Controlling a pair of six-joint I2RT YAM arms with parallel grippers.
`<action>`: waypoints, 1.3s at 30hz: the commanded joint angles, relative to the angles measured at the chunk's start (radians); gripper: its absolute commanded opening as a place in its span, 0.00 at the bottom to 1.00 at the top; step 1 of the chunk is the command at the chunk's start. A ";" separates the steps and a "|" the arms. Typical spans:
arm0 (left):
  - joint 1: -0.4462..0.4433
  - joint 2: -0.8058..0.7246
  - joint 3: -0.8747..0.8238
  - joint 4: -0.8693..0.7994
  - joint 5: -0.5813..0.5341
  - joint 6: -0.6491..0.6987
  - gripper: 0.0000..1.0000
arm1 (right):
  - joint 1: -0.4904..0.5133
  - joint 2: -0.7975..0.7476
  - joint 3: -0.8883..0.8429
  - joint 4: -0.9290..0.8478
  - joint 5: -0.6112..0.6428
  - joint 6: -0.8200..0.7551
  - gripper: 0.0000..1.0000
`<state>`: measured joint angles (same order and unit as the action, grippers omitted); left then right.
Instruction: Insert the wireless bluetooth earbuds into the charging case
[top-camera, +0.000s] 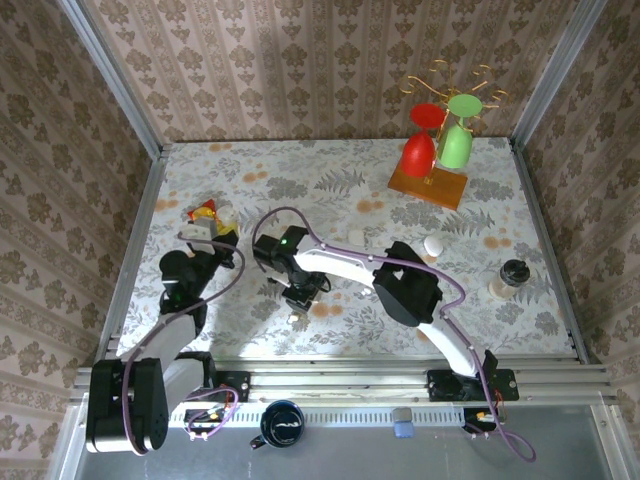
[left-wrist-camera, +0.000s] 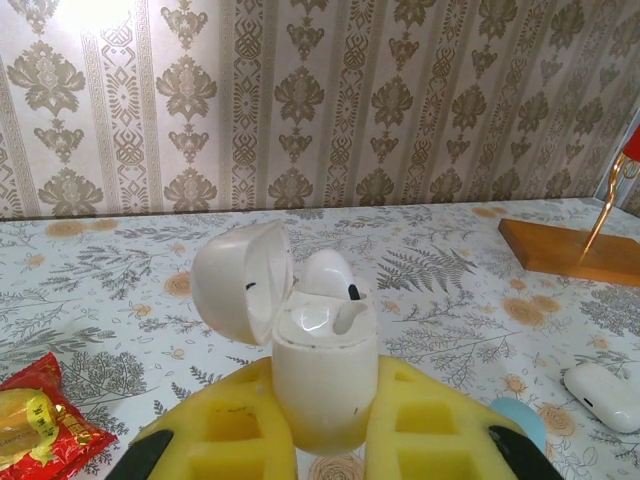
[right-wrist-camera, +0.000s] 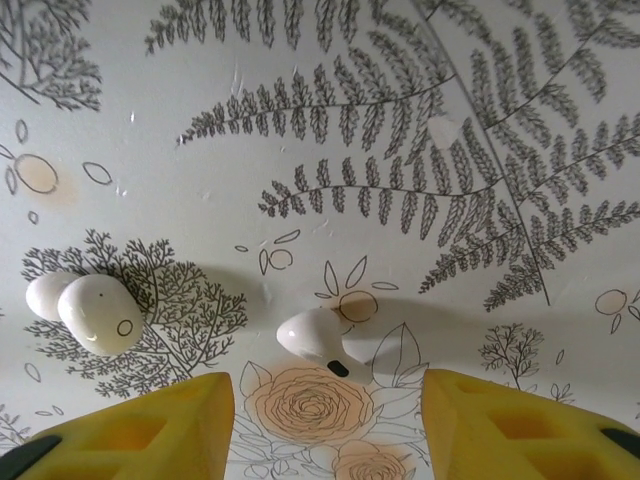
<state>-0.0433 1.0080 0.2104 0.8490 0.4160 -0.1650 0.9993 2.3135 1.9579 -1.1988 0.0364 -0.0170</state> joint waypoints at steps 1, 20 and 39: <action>0.013 -0.030 -0.008 -0.011 -0.013 -0.012 0.00 | 0.004 0.043 0.069 -0.102 0.046 -0.029 0.52; 0.014 -0.044 -0.009 -0.019 -0.003 -0.011 0.00 | 0.012 0.157 0.175 -0.130 0.034 -0.006 0.36; 0.014 -0.040 -0.020 0.003 -0.008 -0.005 0.00 | -0.011 0.038 0.057 -0.007 0.024 0.080 0.23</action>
<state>-0.0376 0.9730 0.2070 0.8146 0.4133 -0.1650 1.0050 2.4084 2.0560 -1.2480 0.0669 0.0280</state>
